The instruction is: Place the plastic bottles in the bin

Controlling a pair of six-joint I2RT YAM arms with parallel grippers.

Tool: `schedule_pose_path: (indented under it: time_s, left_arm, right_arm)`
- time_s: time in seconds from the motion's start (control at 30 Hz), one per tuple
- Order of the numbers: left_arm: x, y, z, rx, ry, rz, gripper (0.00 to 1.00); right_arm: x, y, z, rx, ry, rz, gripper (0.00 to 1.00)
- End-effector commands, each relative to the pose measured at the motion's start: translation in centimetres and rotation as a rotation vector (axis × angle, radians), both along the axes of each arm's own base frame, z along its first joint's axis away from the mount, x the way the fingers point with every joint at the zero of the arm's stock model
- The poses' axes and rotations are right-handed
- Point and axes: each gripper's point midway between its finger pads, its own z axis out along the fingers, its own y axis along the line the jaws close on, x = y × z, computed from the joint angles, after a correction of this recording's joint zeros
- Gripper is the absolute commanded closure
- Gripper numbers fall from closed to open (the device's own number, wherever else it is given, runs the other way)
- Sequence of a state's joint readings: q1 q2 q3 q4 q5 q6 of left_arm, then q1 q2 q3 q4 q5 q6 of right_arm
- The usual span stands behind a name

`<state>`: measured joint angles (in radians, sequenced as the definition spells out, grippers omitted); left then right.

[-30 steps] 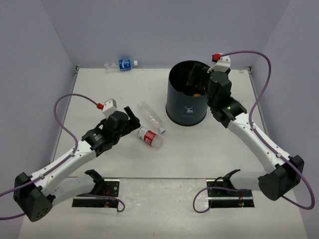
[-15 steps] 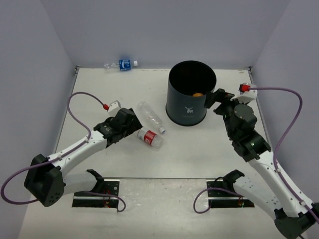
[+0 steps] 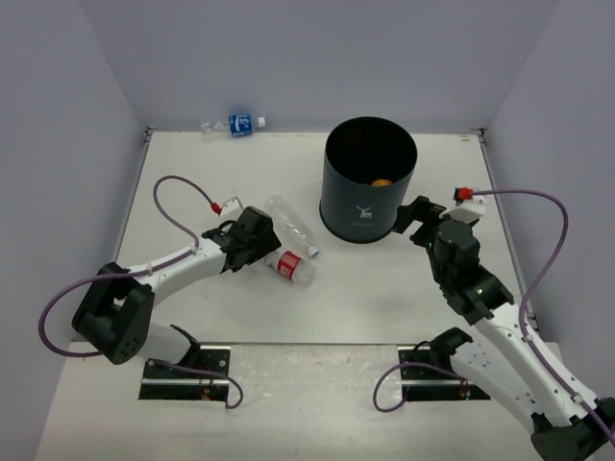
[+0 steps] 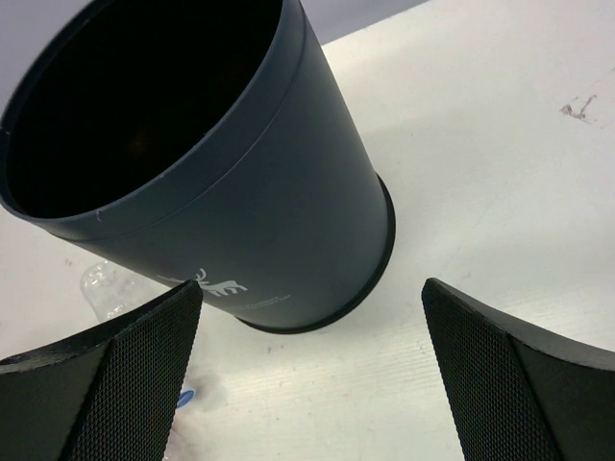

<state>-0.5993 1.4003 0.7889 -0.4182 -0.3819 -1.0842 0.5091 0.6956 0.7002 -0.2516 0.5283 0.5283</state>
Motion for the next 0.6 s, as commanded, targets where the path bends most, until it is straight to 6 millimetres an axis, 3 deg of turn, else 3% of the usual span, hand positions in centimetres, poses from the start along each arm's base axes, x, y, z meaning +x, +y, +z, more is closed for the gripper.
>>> schedule_pose_path:
  time_s: [0.0, 0.2, 0.3, 0.53, 0.57]
  left_arm:
    - [2.3, -0.5, 0.2, -0.028, -0.052, 0.073, 0.0]
    - [2.1, -0.7, -1.4, -0.002, -0.006, 0.061, 0.0]
    - [1.8, -0.2, -1.9, 0.008, -0.001, 0.072, 0.09]
    - [1.1, 0.5, -1.5, 0.021, -0.008, 0.072, 0.57]
    - [1.1, 0.6, -1.4, 0.021, -0.012, 0.072, 0.6]
  right_arm:
    - [0.3, 0.4, 0.2, 0.023, 0.011, 0.003, 0.01]
    - [0.1, 0.2, 0.1, 0.025, 0.007, -0.001, 0.01]
    - [-0.1, -0.2, 0.3, 0.012, -0.004, -0.01, 0.01]
    - [-1.0, -0.9, 0.6, -0.011, -0.021, -0.011, 0.01]
    - [-1.1, -0.9, 0.7, -0.009, -0.025, -0.005, 0.01]
